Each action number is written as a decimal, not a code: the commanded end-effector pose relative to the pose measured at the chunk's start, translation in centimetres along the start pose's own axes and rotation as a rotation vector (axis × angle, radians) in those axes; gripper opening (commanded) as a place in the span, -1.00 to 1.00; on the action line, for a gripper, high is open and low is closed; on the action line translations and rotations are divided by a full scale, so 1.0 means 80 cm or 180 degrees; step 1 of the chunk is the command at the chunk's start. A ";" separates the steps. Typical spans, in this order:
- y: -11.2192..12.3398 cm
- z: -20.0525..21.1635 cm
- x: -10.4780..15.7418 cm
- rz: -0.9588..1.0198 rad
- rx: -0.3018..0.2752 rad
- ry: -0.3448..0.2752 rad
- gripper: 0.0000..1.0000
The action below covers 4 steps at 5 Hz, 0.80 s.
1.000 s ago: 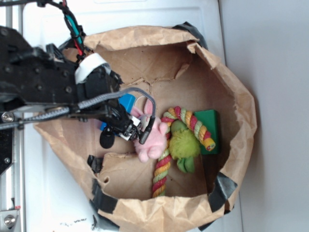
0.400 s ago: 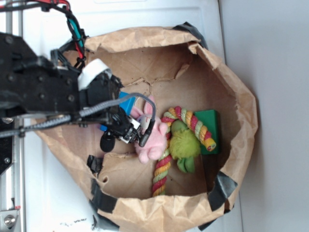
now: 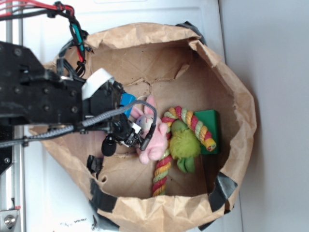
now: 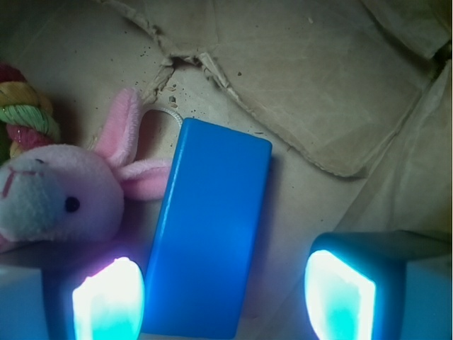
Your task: Grab the blue block.
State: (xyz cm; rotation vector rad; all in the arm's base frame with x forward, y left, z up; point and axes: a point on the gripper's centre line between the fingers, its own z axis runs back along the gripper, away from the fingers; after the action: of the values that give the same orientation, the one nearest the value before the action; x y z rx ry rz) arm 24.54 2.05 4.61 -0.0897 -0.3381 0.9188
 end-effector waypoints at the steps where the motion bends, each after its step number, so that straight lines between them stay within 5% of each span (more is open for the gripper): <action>1: -0.006 0.009 0.010 -0.0007 -0.0099 -0.0062 1.00; 4: -0.007 -0.014 0.018 0.0047 -0.0052 -0.0072 1.00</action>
State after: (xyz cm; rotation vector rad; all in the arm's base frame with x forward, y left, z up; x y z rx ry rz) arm 25.65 2.39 2.70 -0.0708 -0.3182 0.9253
